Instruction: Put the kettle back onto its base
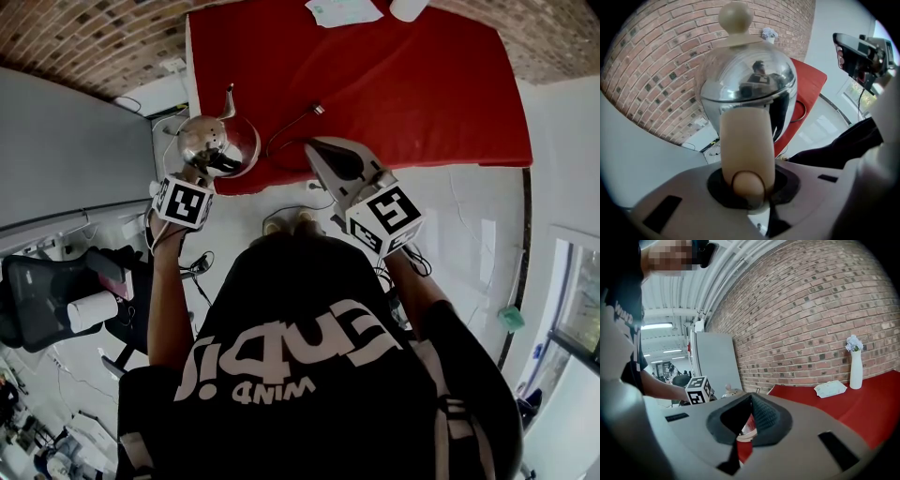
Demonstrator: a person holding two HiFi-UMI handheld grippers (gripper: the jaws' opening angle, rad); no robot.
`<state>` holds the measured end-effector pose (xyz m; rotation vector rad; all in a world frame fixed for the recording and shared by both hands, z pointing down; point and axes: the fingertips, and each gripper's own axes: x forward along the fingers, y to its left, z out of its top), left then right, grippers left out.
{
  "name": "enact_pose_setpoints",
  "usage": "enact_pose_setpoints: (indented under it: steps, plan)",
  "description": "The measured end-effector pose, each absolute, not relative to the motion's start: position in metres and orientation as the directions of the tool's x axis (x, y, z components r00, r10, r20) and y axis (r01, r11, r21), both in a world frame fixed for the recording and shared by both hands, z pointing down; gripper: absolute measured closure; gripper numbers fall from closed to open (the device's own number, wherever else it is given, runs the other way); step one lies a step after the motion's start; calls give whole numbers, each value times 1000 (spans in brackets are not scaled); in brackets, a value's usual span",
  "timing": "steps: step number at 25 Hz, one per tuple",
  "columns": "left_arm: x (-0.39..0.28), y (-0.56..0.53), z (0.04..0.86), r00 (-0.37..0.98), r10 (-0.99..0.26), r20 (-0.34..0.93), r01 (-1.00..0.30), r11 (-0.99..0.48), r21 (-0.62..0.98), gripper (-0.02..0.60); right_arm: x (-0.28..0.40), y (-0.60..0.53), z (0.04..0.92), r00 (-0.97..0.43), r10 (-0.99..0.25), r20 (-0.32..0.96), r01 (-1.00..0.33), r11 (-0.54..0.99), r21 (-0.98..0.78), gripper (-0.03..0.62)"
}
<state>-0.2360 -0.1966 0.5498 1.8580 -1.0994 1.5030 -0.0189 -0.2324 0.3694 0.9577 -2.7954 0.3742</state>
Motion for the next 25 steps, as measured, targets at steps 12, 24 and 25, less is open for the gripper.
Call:
enact_pose_setpoints:
  steps: [12,24,25]
  plan:
    - [-227,-208,551,48,-259,965,-810,-575,-114,523,-12,-231,374,-780,-578,239,-621,761,-187,574]
    - [-234,-200,551,-12,-167,986,-806,-581,-109,520,-7,-227,372,-770,-594,231,-634,751,-182,574]
    - [-235,-200,551,-9,-171,985,-806,-582,-108,520,-7,-227,372,-770,-594,232,-635,751,-183,573]
